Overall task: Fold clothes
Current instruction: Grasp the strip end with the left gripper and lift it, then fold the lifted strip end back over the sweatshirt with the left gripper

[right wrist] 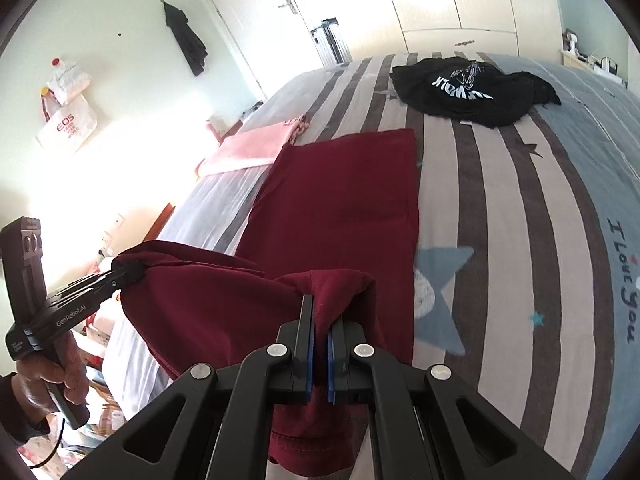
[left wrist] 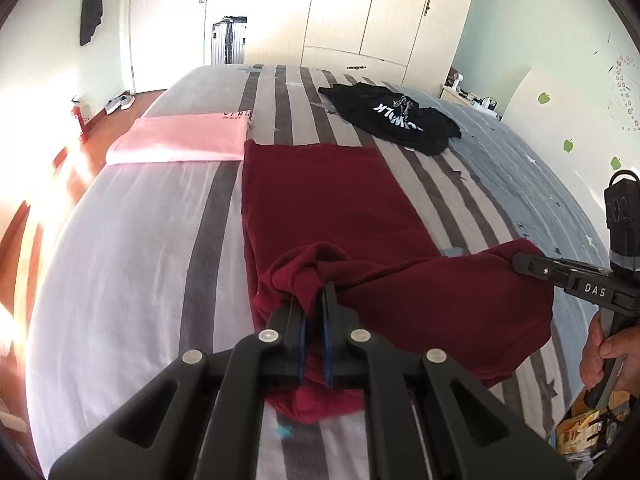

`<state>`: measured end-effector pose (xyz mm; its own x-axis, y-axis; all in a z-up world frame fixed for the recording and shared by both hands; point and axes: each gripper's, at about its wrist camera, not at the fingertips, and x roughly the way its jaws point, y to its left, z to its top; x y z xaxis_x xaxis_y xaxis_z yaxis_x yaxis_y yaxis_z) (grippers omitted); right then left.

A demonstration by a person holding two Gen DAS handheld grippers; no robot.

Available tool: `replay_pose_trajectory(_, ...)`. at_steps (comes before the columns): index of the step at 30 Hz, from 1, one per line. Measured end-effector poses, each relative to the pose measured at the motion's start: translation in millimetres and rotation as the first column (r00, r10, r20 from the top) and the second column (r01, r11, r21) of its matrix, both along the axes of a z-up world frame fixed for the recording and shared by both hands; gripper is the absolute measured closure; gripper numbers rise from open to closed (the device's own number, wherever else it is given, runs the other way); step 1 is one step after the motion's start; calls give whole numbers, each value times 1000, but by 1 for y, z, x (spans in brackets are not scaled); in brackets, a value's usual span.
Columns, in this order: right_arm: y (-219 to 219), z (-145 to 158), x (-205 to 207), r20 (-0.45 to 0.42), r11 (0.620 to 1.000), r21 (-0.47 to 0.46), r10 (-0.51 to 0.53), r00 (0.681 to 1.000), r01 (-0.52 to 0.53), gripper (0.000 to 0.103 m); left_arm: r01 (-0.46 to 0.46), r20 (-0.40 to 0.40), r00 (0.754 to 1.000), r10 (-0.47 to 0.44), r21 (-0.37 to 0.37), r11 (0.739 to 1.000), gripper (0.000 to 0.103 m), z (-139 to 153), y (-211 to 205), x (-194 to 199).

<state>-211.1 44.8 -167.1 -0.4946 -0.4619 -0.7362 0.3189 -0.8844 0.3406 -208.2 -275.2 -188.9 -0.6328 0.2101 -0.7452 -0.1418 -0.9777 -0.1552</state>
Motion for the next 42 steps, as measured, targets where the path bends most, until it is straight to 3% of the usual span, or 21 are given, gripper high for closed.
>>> replay_pose_trajectory(6,5,-39,-106,56,999,-44,-15,998,18,99,45,47,998,-42,-62,997,99,-27,2,-93)
replay_pose_trajectory(12,4,-59,-163,82,998,-68,-4,997,9,99,75,102,993,-62,-121,990,99,-49,10,-152)
replay_pose_trajectory(15,1,-75,-183,119,998,-65,6,993,1,99,56,189,981,-41,-77,995,98,-78,1,-176)
replay_pose_trajectory(19,-1,-104,-203,181,997,-77,6,983,8,96,52,230,972,-43,-33,998,97,-99,-7,-186)
replay_pose_trajectory(24,12,-111,-211,241,989,-136,-18,970,53,89,31,207,977,-49,91,995,92,-85,-23,-181)
replay_pose_trajectory(26,16,-108,-209,254,988,-144,-18,967,56,80,11,208,977,-36,119,993,80,-78,-29,-175)
replay_pose_trajectory(27,17,-105,-205,252,990,-132,-18,967,53,70,-2,193,981,-21,116,993,76,-73,-31,-169)
replay_pose_trajectory(28,19,-101,-199,240,992,-118,-26,971,56,58,-15,177,984,-5,113,994,66,-68,-34,-164)
replay_pose_trajectory(29,23,-96,-192,224,992,-107,-36,974,61,52,-33,163,987,15,108,994,45,-63,-38,-159)
replay_pose_trajectory(31,30,-88,-180,195,994,-86,-55,979,73,47,-73,139,989,58,111,991,31,-58,-46,-148)
replay_pose_trajectory(33,37,-83,-166,167,996,-52,-61,984,71,47,-78,113,991,68,83,994,31,-57,-49,-134)
replay_pose_trajectory(36,35,-83,-139,140,999,16,-35,990,33,47,6,106,994,-2,-35,999,34,-67,-31,-118)
replay_pose_trajectory(38,26,-89,-122,142,998,63,1,990,-10,47,67,128,990,-55,-87,994,54,-75,-18,-108)
replay_pose_trajectory(40,15,-95,-111,151,996,74,39,988,-51,47,110,156,983,-96,-85,990,69,-81,-7,-103)
replay_pose_trajectory(42,2,-101,-104,154,994,71,76,985,-88,47,137,174,977,-122,-80,987,78,-86,1,-102)
